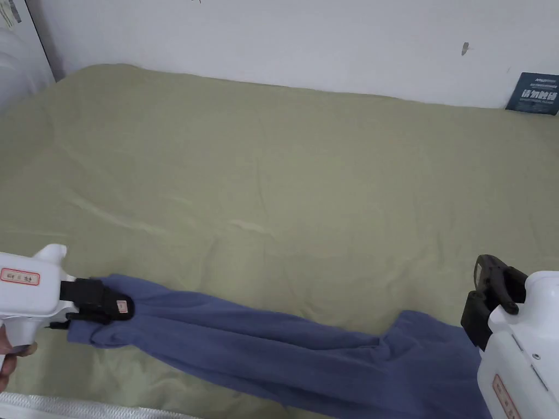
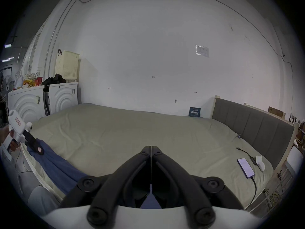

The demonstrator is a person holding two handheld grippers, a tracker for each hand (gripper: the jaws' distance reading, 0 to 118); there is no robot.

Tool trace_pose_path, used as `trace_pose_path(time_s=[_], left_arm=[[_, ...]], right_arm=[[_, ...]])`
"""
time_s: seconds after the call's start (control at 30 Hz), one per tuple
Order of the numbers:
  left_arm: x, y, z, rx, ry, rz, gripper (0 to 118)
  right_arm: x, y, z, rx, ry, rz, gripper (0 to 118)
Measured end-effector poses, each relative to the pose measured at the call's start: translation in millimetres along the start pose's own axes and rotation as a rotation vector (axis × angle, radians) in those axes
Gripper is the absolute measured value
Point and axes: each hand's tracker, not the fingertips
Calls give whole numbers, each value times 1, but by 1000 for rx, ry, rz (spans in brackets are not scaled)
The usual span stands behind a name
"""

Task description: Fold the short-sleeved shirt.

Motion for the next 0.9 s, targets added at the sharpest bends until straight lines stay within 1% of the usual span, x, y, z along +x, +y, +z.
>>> trace_pose_path(time_s=[0.13, 0.2, 0.27, 0.4, 0.5, 0.6, 0.63, 0.67, 0.7, 0.73, 0.77, 0.8, 0.83, 0.87, 0.9], left_arm=[[52, -7, 7, -2, 30, -124, 5], [85, -6, 0, -7, 42, -204, 5], [118, -15, -8, -28, 30, -255, 5], [173, -23, -41, -81, 23, -365, 5], [208, -33, -80, -132, 43, -435, 5], [230, -42, -128, -182, 78, -489, 6], [235, -47, -142, -196, 89, -511, 8], [240, -53, -158, -213, 100, -518, 23], [244, -56, -173, -217, 101, -517, 42], [246, -60, -187, -219, 91, -516, 55], [246, -64, -196, -237, 56, -517, 55], [246, -69, -205, -255, 20, -531, 95], [248, -72, -210, -279, -10, -533, 118], [249, -74, -202, -246, -34, -512, 114], [247, -73, -197, -244, -22, -513, 106]], right_arm=[[6, 4, -1, 27, -30, 9, 1], [10, 5, 1, 36, -45, 6, 1], [16, 6, 5, 38, -56, 1, 1], [29, 2, 12, 32, -79, -5, 1], [39, -4, 17, 16, -106, -5, 1], [50, -10, 19, -6, -128, -19, 1], [53, -11, 20, -12, -132, -24, 1], [55, -13, 20, -18, -138, -28, 1], [57, -15, 20, -24, -142, -29, 1], [59, -17, 20, -31, -147, -29, 1], [60, -19, 19, -37, -151, -30, 1], [61, -20, 19, -44, -153, -31, 1], [62, -22, 18, -51, -155, -30, 1], [63, -23, 17, -59, -158, -29, 1], [63, -24, 17, -64, -159, -28, 1]])
